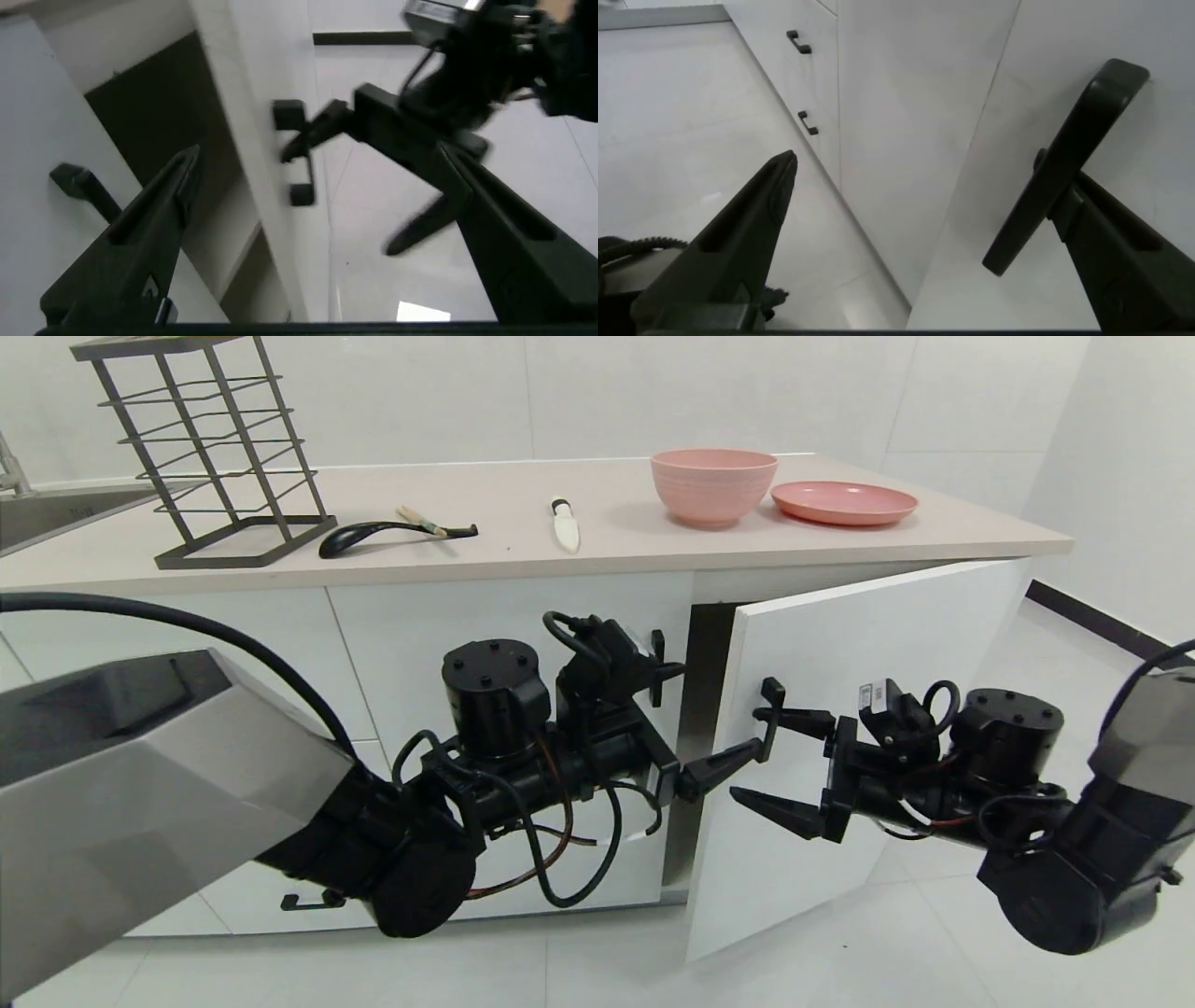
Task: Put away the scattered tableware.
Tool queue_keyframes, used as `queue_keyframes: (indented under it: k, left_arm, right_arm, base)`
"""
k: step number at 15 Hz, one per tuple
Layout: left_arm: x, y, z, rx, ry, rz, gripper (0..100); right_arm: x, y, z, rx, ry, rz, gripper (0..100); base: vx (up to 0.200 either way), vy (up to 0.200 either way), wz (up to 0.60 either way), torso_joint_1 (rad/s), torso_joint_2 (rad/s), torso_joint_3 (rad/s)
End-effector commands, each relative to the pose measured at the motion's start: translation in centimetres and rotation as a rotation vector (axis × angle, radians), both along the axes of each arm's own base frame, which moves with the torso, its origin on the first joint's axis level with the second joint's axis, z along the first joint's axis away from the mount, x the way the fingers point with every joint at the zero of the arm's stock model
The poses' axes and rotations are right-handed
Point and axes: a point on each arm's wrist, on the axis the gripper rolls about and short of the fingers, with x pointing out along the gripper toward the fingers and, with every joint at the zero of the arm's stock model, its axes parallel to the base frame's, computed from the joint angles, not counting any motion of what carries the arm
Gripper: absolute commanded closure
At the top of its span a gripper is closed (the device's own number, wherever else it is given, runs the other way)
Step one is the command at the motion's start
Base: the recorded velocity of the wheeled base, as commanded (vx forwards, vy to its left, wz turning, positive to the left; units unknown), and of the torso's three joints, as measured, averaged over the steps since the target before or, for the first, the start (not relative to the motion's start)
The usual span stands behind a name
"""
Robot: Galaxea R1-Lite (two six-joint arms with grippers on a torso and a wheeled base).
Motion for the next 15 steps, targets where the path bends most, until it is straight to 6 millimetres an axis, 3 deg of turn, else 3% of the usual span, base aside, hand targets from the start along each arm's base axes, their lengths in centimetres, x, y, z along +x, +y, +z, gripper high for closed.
queue_keyframes:
  k: [1,4,6,9,15]
  left_arm:
    - [1.9,-2.2,-0.8,-0.031,-0.008,-0.007,0]
    - [3.1,-5.5,-0.5,-0.088,-0.067,-0.049,0]
    - [2.8,-7.6,-0.9,-0.107,-0.084,-0.086,0]
    - [1.9,-8.4,-0.8,-0.113,-0.087,-0.112,0]
    - [1.8,-8.4,-0.3,-0.136,-0.11,-0.115,0]
  right_arm:
    - [-2.4,-0.6,2.1,0.009,-0.037,0.008,0]
    - [-3.1,-0.9,2.2,0.005,-0.03,0.006,0]
    - [-3.0,-1.1,2.1,0.004,-0.028,-0.001,0]
    - [-2.7,-1.8,1.8,-0.002,-0.018,-0.033,0]
    - [-1.3,-5.6,0.1,-0.015,0.041,-0.169,0]
  base:
    - [0.0,0.0,0.0,0.0,0.0,0.0]
    - [0.0,0.0,0.0,0.0,0.0,0.0]
    - [0.0,0.0,0.0,0.0,0.0,0.0]
    - [0.0,0.0,0.0,0.0,0.0,0.0]
    - [0.0,0.0,0.0,0.0,0.0,0.0]
